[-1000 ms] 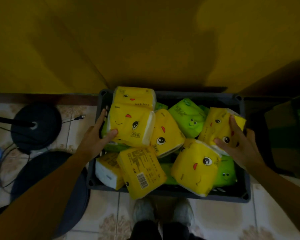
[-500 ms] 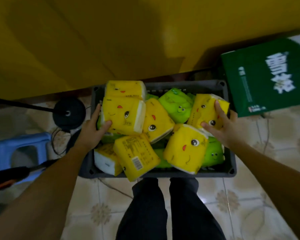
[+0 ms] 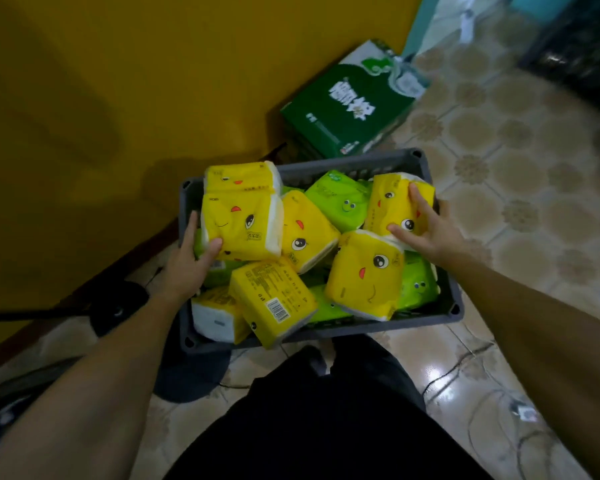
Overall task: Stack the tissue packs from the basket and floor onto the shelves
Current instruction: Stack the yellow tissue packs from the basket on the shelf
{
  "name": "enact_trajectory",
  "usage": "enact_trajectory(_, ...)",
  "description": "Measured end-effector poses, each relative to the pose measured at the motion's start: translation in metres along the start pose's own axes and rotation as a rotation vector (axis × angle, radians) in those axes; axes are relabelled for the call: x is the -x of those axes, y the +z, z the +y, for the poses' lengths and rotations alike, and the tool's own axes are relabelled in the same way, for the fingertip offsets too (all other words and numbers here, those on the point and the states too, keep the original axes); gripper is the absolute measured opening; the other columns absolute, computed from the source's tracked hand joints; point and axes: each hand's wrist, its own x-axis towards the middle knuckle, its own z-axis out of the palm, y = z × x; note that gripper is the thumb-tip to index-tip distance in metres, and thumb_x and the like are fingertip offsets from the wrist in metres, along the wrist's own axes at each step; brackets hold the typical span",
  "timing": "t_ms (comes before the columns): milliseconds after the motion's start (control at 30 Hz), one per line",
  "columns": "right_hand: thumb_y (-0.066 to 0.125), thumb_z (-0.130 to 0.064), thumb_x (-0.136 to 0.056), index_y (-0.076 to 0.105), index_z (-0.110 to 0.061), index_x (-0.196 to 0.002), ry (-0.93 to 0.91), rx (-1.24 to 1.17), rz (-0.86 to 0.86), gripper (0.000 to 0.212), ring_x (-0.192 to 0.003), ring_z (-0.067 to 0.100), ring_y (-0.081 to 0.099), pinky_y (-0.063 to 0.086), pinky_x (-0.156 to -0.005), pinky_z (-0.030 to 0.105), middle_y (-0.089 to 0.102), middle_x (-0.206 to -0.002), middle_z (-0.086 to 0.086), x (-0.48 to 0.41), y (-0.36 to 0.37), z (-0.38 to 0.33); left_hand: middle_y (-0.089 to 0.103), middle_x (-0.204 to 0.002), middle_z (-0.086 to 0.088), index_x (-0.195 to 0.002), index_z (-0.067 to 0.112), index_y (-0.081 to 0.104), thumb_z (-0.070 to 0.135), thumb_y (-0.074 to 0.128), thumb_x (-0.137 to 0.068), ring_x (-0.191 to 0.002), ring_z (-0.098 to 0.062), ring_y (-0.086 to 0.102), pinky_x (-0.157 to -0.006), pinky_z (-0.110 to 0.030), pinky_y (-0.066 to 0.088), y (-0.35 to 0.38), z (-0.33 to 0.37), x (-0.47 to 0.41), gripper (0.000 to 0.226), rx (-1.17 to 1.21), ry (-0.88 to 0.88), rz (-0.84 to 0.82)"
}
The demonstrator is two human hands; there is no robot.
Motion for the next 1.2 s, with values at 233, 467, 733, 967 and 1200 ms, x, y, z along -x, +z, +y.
enact_trajectory(233, 0.060, -0.055, -0.076, 0.007, -0.043, -0.145, 0.283, -0.172, 0.235, 0.088, -0.136, 0.035, 0.027, 0.029, -0.109, 0.044, 0.014, -0.149, 0.012, 0.107, -0.042, 0.111, 0.036, -0.148, -0.010, -0.131, 0.069, -0.004, 0.093, 0.033, -0.061, -0.129, -0.037, 0.041, -0.103, -0.060, 0.034, 0.079, 0.078, -0.036, 0.083, -0.206, 0.181, -0.265)
enact_trajectory(467, 0.059, -0.051, -0.081, 0.007, -0.042, -0.146, 0.536, -0.302, 0.478, 0.084, -0.133, 0.037, 0.030, 0.030, -0.107, 0.045, 0.020, -0.146, 0.015, 0.205, -0.094, 0.218, 0.025, -0.154, -0.008, -0.135, 0.063, -0.003, 0.090, 0.032, -0.066, -0.139, -0.037, 0.024, -0.109, -0.057, 0.023, 0.218, 0.219, -0.031, 0.082, -0.373, 0.419, -0.477)
enact_trajectory(733, 0.059, -0.047, -0.083, 0.008, -0.040, -0.147, 0.745, -0.455, 0.735, 0.082, -0.135, 0.036, 0.027, 0.028, -0.108, 0.043, 0.016, -0.147, 0.013, 0.291, -0.149, 0.303, 0.029, -0.153, -0.004, -0.140, 0.056, -0.001, 0.091, 0.032, -0.064, -0.136, -0.033, 0.033, -0.108, -0.053, 0.030, 0.368, 0.370, 0.003, 0.090, -0.470, 0.688, -0.705)
enact_trajectory(967, 0.060, -0.050, -0.081, 0.010, -0.041, -0.146, 0.930, -0.518, 0.900, 0.082, -0.133, 0.036, 0.030, 0.028, -0.108, 0.044, 0.020, -0.143, 0.015, 0.321, -0.189, 0.366, 0.017, -0.156, 0.007, -0.144, 0.049, 0.001, 0.090, 0.036, -0.061, -0.142, -0.024, 0.022, -0.113, -0.051, 0.024, 0.496, 0.469, 0.022, 0.099, -0.458, 0.805, -0.954)
enact_trajectory(1200, 0.060, -0.052, -0.081, 0.009, -0.041, -0.146, 1.116, -0.602, 1.010, 0.084, -0.130, 0.034, 0.032, 0.032, -0.105, 0.045, 0.022, -0.141, 0.013, 0.331, -0.237, 0.417, 0.013, -0.157, 0.004, -0.147, 0.042, 0.000, 0.073, 0.037, -0.080, -0.143, -0.025, 0.020, -0.113, -0.046, 0.021, 0.620, 0.572, 0.039, 0.082, -0.568, 0.926, -1.114)
